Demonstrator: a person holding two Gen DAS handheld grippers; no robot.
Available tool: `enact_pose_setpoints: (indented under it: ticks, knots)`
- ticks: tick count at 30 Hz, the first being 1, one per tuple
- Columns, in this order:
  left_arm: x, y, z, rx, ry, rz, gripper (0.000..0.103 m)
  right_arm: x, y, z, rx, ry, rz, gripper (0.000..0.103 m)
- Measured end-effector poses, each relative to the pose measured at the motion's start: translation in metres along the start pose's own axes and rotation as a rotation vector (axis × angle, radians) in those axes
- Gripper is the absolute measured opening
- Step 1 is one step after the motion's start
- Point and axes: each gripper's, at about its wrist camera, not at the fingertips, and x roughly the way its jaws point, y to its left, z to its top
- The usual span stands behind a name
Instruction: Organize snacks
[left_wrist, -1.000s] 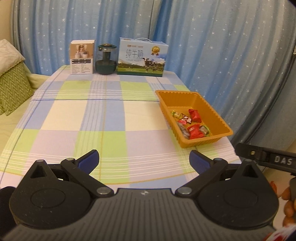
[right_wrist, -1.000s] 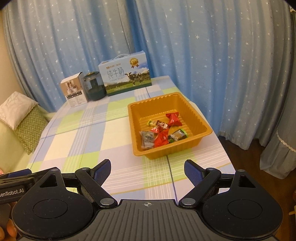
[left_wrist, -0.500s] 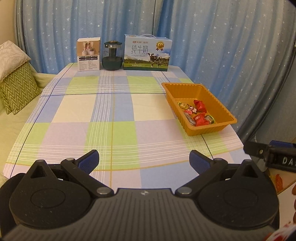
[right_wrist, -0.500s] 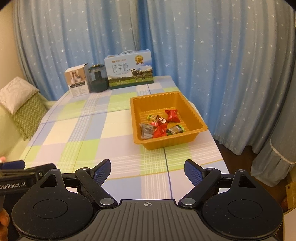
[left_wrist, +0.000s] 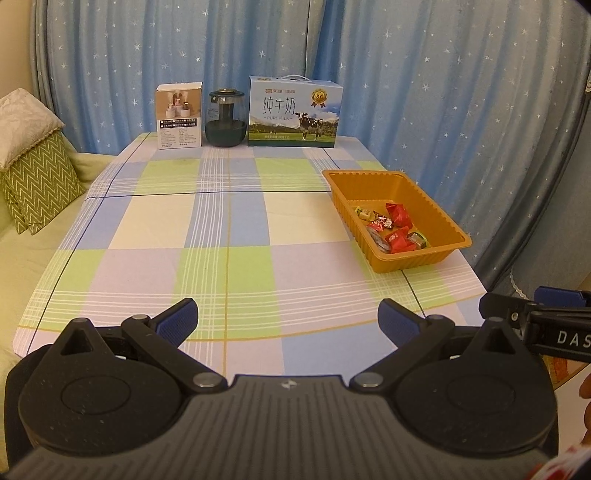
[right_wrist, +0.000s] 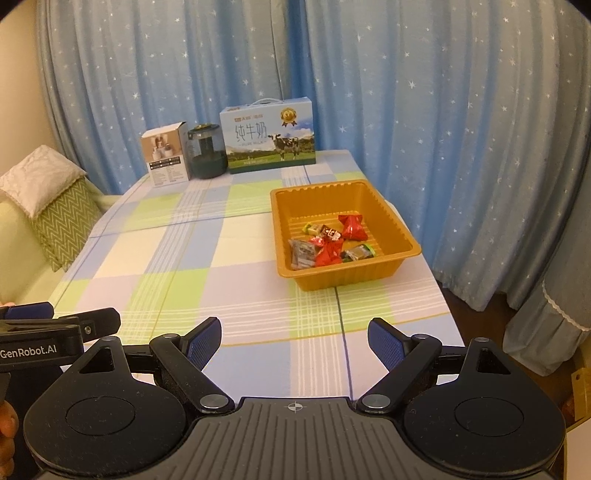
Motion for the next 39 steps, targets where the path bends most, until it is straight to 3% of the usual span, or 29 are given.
enact_pose_setpoints:
  ticks: [39]
  knots:
    - [0.006, -0.014, 0.003, 0.022, 0.011, 0.003, 0.103, 0.001, -0.013, 0.002, 0.009, 0.004, -0.007, 0.086]
